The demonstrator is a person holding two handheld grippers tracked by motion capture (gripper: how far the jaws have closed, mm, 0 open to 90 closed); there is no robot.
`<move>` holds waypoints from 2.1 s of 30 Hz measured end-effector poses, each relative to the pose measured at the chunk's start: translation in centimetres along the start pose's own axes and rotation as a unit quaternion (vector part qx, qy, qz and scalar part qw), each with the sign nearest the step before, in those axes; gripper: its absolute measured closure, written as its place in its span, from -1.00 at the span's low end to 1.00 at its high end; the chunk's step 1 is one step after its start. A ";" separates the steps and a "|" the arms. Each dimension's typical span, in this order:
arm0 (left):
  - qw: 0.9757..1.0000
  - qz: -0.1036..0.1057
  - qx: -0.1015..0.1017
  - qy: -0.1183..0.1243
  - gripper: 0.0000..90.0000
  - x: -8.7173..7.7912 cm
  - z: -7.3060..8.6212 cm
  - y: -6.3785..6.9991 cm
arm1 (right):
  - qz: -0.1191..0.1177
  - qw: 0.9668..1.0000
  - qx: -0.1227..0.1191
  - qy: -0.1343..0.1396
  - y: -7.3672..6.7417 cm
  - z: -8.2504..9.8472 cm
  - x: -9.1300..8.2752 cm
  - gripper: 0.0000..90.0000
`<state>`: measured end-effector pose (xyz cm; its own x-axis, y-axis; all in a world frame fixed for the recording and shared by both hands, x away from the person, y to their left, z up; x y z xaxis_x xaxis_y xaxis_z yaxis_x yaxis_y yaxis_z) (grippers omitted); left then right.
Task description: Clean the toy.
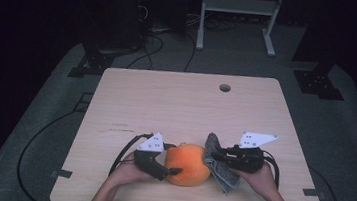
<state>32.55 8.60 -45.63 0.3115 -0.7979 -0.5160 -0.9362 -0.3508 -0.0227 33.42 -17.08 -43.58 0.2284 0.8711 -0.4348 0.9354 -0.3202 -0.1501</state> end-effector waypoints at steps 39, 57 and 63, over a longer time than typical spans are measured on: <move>1.000 -0.028 -0.013 0.007 -0.45 0.2 -0.1 -0.7 | -0.001 1.000 -0.029 0.003 -1.2 0.0 1.8 0.77; 0.998 -0.028 0.046 0.018 -0.46 0.5 0.0 0.8 | -0.010 0.996 -0.085 -0.025 -3.1 -4.6 3.5 0.77; 1.000 -0.004 -0.028 -0.004 -0.81 0.7 -0.6 0.1 | -0.017 0.997 -0.071 -0.007 -3.1 -3.7 4.2 0.76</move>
<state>32.73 7.73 -45.49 0.3179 -0.7913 -0.5222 -0.9227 -0.3849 0.0215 32.47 -11.05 -41.71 0.1931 0.8751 -0.4437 0.9717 -0.2333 -0.0373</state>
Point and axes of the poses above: each handheld gripper's, and its own axes: x roughly forward along the jaws, z roughly out of its underside, y roughly to its right, the point moved 4 cm from there along x, roughly forward along the jaws, and after that the axes turned 5 degrees about -z, right-handed, at the moved point
